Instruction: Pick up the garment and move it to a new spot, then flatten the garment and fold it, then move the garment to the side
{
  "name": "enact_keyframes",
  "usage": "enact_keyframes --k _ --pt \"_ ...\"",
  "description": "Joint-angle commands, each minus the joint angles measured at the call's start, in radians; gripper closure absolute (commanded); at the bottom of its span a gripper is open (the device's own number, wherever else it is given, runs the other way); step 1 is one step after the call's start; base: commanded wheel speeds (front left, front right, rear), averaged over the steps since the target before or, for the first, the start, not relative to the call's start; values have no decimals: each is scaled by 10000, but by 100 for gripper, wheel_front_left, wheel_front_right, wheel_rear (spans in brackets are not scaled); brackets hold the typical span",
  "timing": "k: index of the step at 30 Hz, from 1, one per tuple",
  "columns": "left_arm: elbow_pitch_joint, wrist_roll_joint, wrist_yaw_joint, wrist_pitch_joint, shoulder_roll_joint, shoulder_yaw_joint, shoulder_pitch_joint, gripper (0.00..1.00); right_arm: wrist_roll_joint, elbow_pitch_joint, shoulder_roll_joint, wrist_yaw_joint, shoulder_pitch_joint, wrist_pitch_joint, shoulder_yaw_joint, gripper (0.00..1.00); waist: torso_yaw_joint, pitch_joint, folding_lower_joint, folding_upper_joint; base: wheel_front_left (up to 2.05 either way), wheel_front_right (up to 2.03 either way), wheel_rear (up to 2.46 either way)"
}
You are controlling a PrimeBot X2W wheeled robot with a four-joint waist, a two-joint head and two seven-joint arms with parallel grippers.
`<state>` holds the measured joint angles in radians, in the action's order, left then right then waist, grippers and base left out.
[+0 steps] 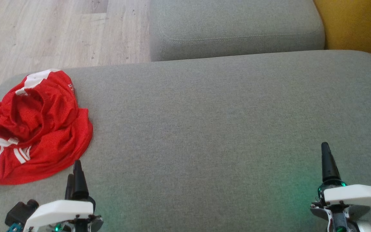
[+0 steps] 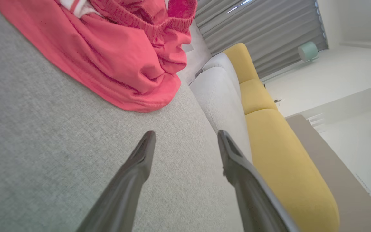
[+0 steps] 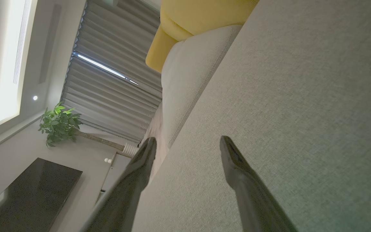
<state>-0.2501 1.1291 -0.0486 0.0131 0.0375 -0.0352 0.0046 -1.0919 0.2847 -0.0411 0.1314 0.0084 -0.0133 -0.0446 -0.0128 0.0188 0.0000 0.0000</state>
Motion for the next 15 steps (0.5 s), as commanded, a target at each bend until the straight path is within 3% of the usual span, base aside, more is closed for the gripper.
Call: enact_keyframes --k 1,15 --pt "393 -244 28 102 81 66 -396 0 228 -406 -48 -3 -451 -90 114 0 -3 -2 0 0 0 0 0" --pt "658 -1908 510 512 89 -313 -406 0 2168 -665 -56 -3 -416 -502 481 0 -86 66 0 0 0 0 0"
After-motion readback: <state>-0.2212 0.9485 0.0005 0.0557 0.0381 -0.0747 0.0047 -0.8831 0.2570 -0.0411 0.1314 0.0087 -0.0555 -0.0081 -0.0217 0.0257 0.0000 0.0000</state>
